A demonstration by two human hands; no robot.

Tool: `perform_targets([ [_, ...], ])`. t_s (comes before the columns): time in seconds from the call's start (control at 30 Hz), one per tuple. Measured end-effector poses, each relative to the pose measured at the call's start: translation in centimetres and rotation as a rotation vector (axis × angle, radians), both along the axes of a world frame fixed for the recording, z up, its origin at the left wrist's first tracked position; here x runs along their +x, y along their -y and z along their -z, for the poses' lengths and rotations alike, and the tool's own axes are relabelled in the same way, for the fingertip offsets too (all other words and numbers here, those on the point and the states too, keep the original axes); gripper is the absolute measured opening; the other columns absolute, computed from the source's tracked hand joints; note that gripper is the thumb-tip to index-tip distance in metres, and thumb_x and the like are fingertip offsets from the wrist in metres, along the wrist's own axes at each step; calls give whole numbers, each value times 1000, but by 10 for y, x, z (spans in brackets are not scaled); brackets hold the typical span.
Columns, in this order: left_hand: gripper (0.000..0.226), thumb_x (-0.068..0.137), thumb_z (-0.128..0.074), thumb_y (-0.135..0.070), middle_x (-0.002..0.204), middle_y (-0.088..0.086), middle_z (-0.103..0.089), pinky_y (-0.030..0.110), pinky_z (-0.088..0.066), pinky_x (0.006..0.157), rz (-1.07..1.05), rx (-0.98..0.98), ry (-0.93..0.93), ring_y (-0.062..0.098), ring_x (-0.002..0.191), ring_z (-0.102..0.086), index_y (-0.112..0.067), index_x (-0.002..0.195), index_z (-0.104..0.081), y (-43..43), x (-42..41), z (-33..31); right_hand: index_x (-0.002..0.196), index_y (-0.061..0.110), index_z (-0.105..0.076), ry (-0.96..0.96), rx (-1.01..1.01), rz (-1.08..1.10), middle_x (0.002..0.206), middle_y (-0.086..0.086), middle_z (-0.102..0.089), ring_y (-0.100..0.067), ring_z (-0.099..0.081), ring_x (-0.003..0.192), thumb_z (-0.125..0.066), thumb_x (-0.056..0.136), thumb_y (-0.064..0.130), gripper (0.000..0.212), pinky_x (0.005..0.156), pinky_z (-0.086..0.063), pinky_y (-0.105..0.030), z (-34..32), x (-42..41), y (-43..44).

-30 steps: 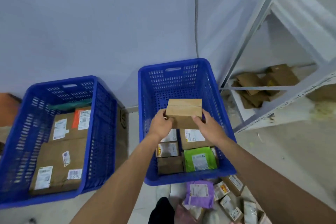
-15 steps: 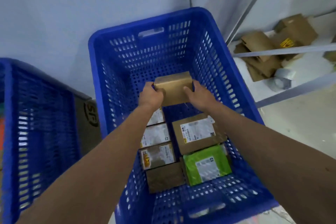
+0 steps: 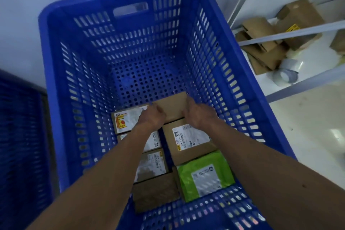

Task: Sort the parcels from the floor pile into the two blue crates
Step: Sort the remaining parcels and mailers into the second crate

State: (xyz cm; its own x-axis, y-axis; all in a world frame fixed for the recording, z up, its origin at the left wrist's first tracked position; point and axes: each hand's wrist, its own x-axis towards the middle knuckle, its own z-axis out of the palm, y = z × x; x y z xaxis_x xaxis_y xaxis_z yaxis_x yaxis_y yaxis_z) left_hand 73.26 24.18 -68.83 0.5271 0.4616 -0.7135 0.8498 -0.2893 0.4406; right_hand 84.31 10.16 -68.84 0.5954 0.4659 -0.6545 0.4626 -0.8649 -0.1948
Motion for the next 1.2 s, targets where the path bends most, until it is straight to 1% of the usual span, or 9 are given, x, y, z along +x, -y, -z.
perform_targets([
  [0.1,36,103,-40,-29,128,15,-57,32,-48,90,22,11,-32,30,113,-57,-11,132,-50,-2,-3,-10,143,15,-31,20,-38,-50,132,-19,-55,-33,-55,115,-29,101,47,53,102,-42,-46,-8,-3,4],
  [0.23,22,100,-45,-25,108,13,-63,30,-48,73,-14,58,-22,31,99,-62,-13,115,-57,1,-17,-44,150,9,-23,72,-8,-93,143,-21,-45,-35,-44,128,-35,102,39,58,106,-37,-45,-41,-13,13],
  [0.33,23,101,-46,-18,81,10,-55,35,-45,72,-47,57,25,28,79,-55,-16,79,-52,6,-23,-98,149,8,-25,57,19,-94,145,-21,-43,-35,-42,131,-38,102,35,56,109,-36,-44,-90,-18,27],
  [0.4,30,99,-48,-14,84,13,-55,45,-50,76,-151,4,75,26,78,-52,-17,69,-50,10,-33,-127,149,8,-25,14,28,-102,147,-22,-40,-37,-40,133,-38,102,36,56,109,-36,-46,-130,-28,44],
  [0.53,15,89,-54,-23,95,15,-64,48,-54,80,-261,-14,98,31,83,-62,-15,79,-63,25,-67,-165,150,10,-26,42,45,-159,148,-19,-40,-37,-39,134,-39,102,35,56,107,-36,-46,-203,-48,86],
  [0.83,25,101,-51,-28,110,8,-68,40,-54,82,-313,79,262,26,93,-65,-14,111,-69,155,-143,-342,149,12,-34,73,166,-218,151,-19,-36,-37,-34,138,-32,102,42,55,107,-35,-46,-327,-112,190],
  [1.03,19,97,-51,-20,115,4,-69,39,-52,100,-343,84,298,25,107,-65,-18,101,-69,219,-202,-390,146,16,-40,60,174,-170,144,-18,-44,-36,-44,130,-33,102,41,51,102,-41,-47,-356,-159,246],
  [1.1,20,98,-51,-21,120,3,-68,39,-53,100,-353,87,289,25,109,-65,-18,105,-70,239,-223,-398,148,19,-38,55,181,-159,145,-17,-43,-36,-43,130,-38,101,40,51,103,-41,-46,-362,-178,262],
  [1.2,21,95,-51,-19,113,3,-71,39,-56,94,-359,59,288,26,103,-67,-26,84,-67,267,-256,-392,150,20,-37,35,152,-155,147,-16,-41,-36,-43,132,-49,98,38,56,104,-40,-43,-362,-208,291],
])
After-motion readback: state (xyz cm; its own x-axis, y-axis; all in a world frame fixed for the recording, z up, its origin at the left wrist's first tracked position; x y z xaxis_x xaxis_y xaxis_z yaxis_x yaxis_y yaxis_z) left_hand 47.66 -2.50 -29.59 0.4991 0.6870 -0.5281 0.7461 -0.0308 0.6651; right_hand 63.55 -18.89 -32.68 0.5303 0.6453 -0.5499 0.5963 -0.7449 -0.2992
